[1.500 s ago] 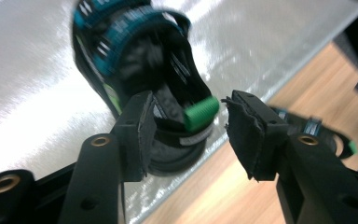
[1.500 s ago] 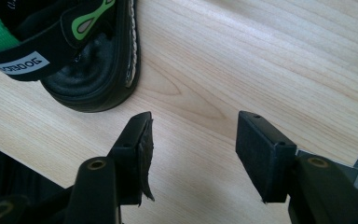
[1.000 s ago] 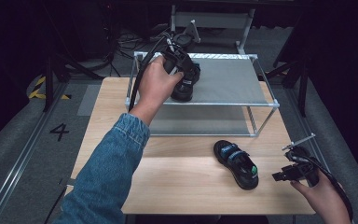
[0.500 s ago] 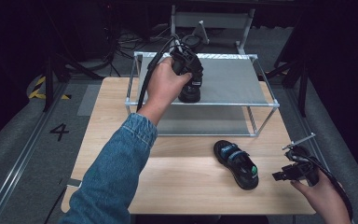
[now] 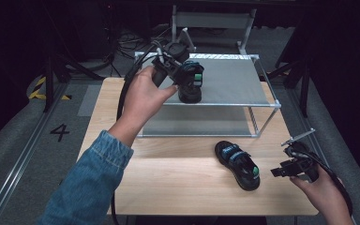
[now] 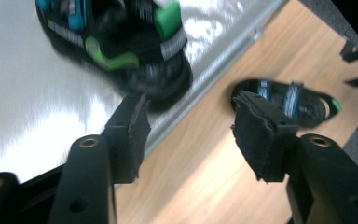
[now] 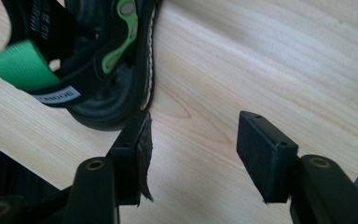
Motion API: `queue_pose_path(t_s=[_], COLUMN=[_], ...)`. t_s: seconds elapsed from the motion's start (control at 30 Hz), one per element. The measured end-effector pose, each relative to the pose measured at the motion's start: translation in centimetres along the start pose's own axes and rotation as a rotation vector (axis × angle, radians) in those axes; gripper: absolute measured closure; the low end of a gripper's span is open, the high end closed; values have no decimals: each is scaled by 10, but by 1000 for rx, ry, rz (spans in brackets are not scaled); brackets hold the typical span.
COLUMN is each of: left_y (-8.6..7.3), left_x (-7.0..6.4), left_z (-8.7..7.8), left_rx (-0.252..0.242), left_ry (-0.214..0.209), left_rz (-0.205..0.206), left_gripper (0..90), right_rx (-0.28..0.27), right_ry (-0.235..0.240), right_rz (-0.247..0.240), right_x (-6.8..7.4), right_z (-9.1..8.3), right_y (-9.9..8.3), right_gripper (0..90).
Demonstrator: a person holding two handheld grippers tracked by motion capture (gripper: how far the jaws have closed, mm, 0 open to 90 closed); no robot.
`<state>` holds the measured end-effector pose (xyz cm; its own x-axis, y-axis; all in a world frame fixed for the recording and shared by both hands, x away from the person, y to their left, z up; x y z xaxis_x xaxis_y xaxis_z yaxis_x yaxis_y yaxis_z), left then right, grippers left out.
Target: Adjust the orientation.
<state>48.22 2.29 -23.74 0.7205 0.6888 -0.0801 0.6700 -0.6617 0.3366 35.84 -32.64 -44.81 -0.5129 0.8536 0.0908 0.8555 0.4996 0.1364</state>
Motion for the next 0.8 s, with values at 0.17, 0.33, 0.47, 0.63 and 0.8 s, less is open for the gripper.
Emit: queue_pose_path(t_s=[0.17,0.33,0.47,0.63,0.8], left_y=[-33,-64,-85,-106,-126], left_x=[-4,-5,-5,-4,-2], left_z=[-1,5,16,28,43], left_rx=[37,55,87,93,123], left_ry=[8,12,-4,-8,9], left_rz=[0,-24,-28,-41,-32], left_gripper=[409,403,404,399,380], right_rx=[-8,-15,-27,-38,-42], right_ry=[5,11,34,27,30], right_rz=[-15,-36,-58,-98,-114], right_x=[2,6,14,25,31], right_z=[-5,-8,-11,-16,-19], right_y=[7,16,22,30,34], right_gripper=[458,461,462,462,467])
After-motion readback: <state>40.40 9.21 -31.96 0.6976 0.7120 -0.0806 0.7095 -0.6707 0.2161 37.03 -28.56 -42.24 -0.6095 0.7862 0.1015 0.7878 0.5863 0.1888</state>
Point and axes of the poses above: each handheld gripper's, and its own axes: z roughly forward along the jaws, y roughly out of its top, x roughly to its left, the point moved 7 cm from there along z, roughly forward along the jaws, and after that the axes turned 9 degrees about x, right-handed, at the moved point
